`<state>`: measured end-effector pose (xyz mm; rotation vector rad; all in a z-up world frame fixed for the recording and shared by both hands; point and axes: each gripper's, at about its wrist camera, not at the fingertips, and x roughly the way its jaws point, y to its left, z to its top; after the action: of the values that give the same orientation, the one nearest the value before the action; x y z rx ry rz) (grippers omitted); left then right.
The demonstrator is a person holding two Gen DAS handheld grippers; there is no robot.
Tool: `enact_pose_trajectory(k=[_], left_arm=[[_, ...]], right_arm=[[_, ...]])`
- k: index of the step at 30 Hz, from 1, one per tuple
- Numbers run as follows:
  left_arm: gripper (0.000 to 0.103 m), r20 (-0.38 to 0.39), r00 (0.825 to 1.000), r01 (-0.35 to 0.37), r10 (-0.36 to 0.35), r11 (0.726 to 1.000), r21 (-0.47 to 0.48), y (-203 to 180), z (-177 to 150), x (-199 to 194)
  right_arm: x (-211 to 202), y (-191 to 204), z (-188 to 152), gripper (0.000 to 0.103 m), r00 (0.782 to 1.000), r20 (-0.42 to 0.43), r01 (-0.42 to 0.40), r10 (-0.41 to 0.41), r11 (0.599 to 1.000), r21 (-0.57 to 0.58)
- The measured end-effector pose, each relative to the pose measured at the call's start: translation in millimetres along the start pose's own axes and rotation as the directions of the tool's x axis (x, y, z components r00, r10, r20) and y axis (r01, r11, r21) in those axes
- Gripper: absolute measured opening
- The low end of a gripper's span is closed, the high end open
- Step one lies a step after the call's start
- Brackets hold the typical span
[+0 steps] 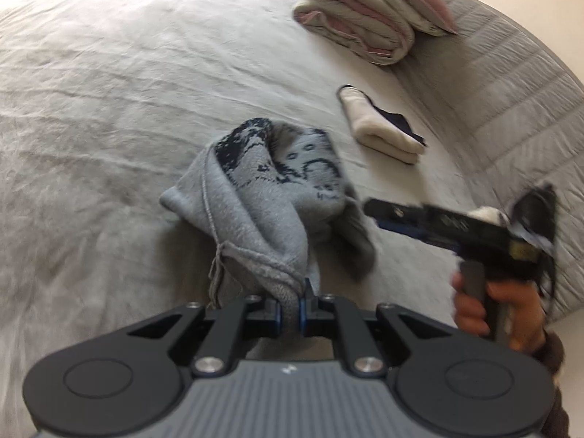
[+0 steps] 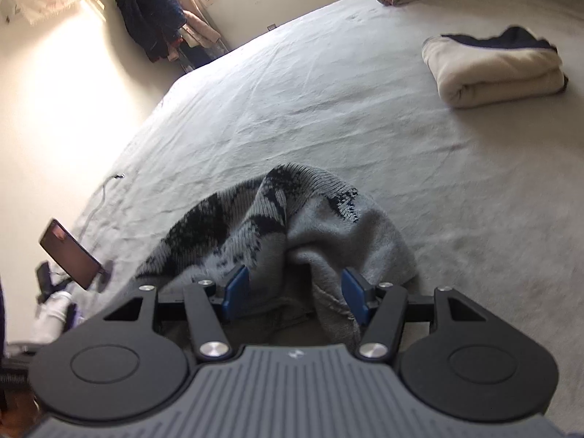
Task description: Fold clothes
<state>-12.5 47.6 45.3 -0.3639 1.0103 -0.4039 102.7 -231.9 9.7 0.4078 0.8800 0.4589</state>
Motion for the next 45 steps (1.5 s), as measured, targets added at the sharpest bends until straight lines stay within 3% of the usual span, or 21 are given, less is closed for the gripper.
enact_pose_trajectory(k=[4,10,14,16,18,20,25,35,39,41,43,45], left_arm=[[0.008,-0.023,0.999,0.028,-0.028,0.999,0.035,-12.7,-21.5,-15.3],[0.009,-0.099,0.993,0.074,-0.064,0.992,0.102,-26.3,-50.7,-24.5],[0.011,-0.141,0.99,0.026,-0.003,0.987,0.158,-28.9,-51.5,-15.8],[0.017,-0.14,0.99,-0.001,0.026,0.984,0.176,-29.9,-47.6,-12.5],[0.037,-0.112,0.993,-0.013,0.036,0.98,0.198,-31.1,-38.3,-10.7],[0.048,-0.079,0.996,-0.033,0.052,0.974,0.223,-32.2,-26.6,-7.6],[0.056,-0.008,0.991,-0.13,0.137,0.958,0.255,-35.7,15.3,25.3],[0.069,0.085,0.962,-0.272,0.261,0.946,0.174,-28.8,95.8,108.2],[0.069,0.13,0.959,-0.274,0.253,0.944,0.182,-15.8,116.8,131.8],[0.069,0.122,0.962,-0.264,0.245,0.948,0.179,-10.4,123.0,144.2],[0.063,0.091,0.97,-0.238,0.226,0.958,0.162,-6.6,124.7,154.8],[0.01,0.064,0.97,-0.242,0.235,0.959,0.146,-5.6,121.9,162.6]], right_arm=[[-3.2,-11.0,-2.8,0.06,0.999,-0.017,-0.03,0.031,0.997,0.076],[-10.6,-19.0,-9.3,0.06,1.0,-0.017,-0.002,0.004,0.994,0.108],[-15.7,-23.6,-12.8,0.06,1.0,-0.012,0.017,-0.016,0.994,0.104],[-18.0,-26.2,-14.2,0.06,1.0,-0.011,0.022,-0.021,0.994,0.106],[-19.9,-28.6,-15.4,0.06,1.0,-0.01,0.026,-0.025,0.994,0.109],[-21.2,-30.7,-16.3,0.06,1.0,-0.011,0.028,-0.027,0.994,0.11],[-19.9,-34.8,-16.0,0.06,0.999,-0.015,0.039,-0.038,0.992,0.121],[-15.0,-34.8,-12.4,0.061,0.999,-0.021,0.049,-0.047,0.993,0.111],[-10.3,-36.9,-10.3,0.061,0.998,-0.034,0.055,-0.051,0.992,0.116],[-8.9,-38.5,-9.0,0.061,0.998,-0.036,0.054,-0.05,0.991,0.121],[-6.9,-38.2,-7.8,0.061,0.998,-0.041,0.059,-0.054,0.991,0.118],[-4.9,-37.8,-6.9,0.061,0.997,-0.046,0.065,-0.06,0.992,0.11]])
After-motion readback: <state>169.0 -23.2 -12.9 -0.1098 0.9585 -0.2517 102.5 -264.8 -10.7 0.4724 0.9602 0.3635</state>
